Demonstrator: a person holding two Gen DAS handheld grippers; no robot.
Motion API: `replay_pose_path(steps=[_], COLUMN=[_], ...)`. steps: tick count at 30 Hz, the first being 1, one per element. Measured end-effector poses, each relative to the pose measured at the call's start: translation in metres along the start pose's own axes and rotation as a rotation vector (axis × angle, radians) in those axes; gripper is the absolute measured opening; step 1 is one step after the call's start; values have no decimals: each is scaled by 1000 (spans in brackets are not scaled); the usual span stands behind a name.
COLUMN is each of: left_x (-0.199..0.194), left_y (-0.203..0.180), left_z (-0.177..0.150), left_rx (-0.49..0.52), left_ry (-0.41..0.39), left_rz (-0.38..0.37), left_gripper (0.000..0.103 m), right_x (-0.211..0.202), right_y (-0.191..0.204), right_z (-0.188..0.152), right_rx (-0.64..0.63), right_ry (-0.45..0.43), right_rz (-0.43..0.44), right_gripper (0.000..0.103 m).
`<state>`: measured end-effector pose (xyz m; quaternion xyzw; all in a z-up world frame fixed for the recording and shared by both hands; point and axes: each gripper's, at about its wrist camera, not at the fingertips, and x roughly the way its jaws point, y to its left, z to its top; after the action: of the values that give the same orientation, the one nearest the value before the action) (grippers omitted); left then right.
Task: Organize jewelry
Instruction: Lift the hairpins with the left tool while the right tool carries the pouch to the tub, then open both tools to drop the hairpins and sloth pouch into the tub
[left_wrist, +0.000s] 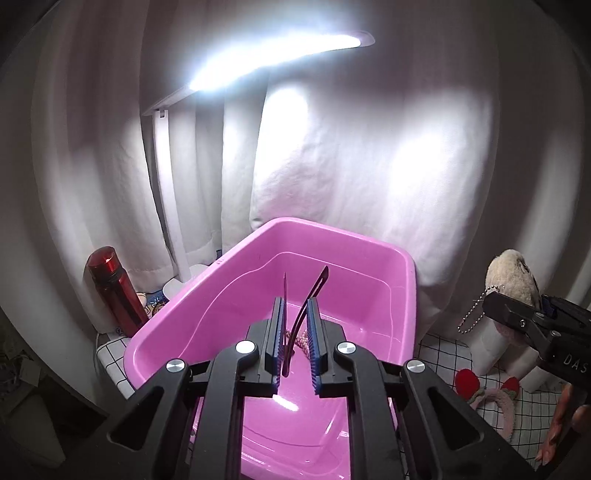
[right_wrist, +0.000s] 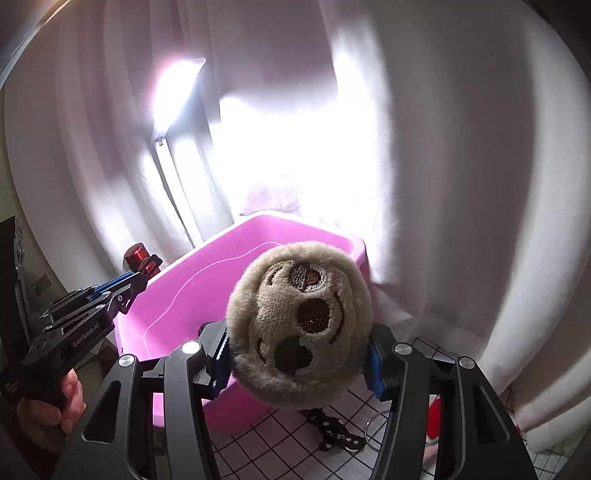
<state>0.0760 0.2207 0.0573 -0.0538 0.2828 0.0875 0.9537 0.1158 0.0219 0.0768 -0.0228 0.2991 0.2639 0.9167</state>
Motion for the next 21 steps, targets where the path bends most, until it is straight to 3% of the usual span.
replay_pose_path(steps=[11,21], left_x=[66,96], left_y=[48,63], left_z=[-6,-15], left_rx=[-21,-33], left_ry=[152,246], left_rz=[61,86], left_gripper=[13,15], right_x=[101,141], right_y=[52,57], right_z=[19,12], right_rx=[-58,-52], right_ry=[159,256], right_rz=[25,5], right_gripper=[54,54])
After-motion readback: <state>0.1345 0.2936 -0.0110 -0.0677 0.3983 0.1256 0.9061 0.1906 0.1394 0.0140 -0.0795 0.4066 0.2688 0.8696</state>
